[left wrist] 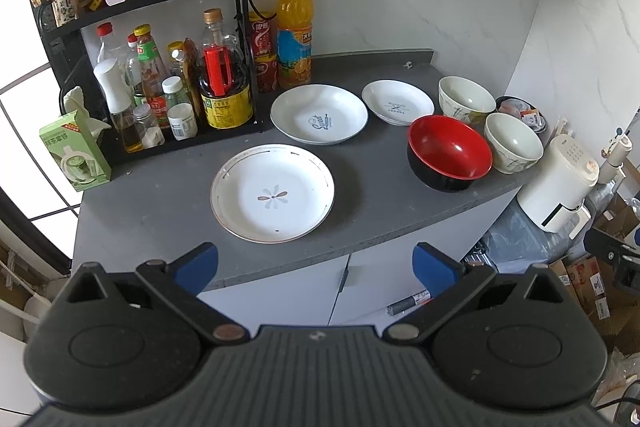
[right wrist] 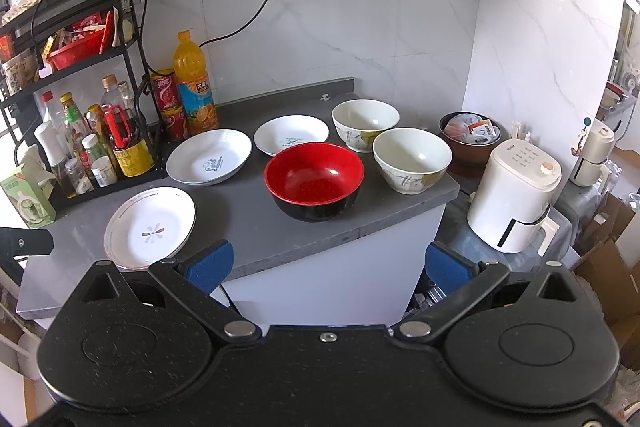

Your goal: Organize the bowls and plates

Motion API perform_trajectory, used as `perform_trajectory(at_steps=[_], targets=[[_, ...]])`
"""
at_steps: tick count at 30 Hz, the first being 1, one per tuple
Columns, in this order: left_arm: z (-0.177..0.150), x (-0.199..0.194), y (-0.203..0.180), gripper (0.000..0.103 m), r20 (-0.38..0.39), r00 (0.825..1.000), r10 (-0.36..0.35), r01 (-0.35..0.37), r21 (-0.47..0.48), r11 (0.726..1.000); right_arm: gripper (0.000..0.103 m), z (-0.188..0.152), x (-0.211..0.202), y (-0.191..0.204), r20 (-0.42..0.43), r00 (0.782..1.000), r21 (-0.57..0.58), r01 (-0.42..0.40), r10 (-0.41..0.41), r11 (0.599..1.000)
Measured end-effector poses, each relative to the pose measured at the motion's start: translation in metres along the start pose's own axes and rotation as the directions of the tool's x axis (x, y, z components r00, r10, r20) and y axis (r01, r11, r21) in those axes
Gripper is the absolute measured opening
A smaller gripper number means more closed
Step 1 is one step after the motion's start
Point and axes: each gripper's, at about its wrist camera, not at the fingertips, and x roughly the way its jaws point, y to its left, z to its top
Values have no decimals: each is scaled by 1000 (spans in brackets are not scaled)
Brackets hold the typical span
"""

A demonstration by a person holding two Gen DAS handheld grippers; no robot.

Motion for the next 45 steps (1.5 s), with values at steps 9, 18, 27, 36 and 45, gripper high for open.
perform_trajectory(at_steps=[9, 18, 27, 36, 45], targets=[[1, -4, -8, 102, 19, 1000, 7, -7, -6, 1000, 103, -2, 4, -6, -15, 1000, -1, -23, 23, 1000], [-2, 1, -27, 102, 19, 999, 30, -29, -49, 998, 103, 3, 10, -26, -1, 998, -39, -56, 56, 998], [-4, 8, -61, 102, 23, 999, 23, -21, -111, 994, 103, 9, 20, -53, -1, 995, -83, -97, 97, 992], [9, 9, -91, 102, 25, 999, 36, -33, -123, 992, 103, 20, 32, -74, -3, 995, -45, -103, 102, 994], [37, 35, -117, 102, 23, 1000, -8, 10, -87, 996, 103, 29, 59, -94, -7, 996, 14, -92, 92, 996]])
